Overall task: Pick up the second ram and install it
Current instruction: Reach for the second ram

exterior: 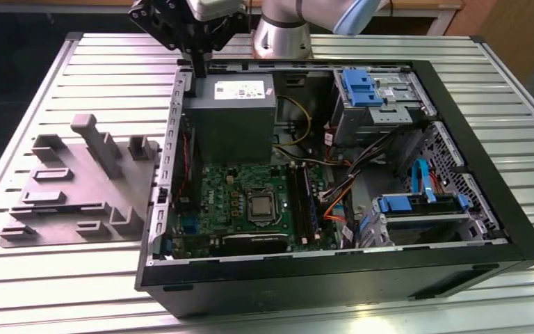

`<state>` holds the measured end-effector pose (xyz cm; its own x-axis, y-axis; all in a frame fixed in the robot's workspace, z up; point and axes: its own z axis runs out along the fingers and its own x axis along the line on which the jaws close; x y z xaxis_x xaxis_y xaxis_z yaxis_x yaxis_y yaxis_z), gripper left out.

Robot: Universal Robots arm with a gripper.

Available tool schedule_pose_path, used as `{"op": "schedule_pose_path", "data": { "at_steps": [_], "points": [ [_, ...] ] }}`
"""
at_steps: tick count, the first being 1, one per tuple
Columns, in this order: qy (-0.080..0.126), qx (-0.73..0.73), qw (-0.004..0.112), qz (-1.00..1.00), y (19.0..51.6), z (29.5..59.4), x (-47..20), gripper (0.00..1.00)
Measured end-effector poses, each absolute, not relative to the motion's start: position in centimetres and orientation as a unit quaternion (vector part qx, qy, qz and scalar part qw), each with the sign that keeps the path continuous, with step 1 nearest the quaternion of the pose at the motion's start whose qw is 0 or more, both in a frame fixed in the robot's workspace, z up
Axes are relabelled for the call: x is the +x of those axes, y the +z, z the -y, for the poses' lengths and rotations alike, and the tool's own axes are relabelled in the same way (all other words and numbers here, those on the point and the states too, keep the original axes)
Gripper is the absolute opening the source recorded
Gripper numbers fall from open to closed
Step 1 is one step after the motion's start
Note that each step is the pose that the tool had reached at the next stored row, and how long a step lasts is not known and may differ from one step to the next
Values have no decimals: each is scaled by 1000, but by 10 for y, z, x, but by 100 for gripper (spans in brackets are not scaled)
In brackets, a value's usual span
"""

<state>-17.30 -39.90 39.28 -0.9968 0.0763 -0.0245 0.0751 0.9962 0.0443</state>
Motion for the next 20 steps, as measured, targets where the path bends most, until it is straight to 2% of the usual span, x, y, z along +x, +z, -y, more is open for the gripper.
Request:
{"op": "schedule_pose_path", "data": {
  "at_steps": [20],
  "points": [
    [22,38,13,-999,391,399,-213,10]
  ]
}}
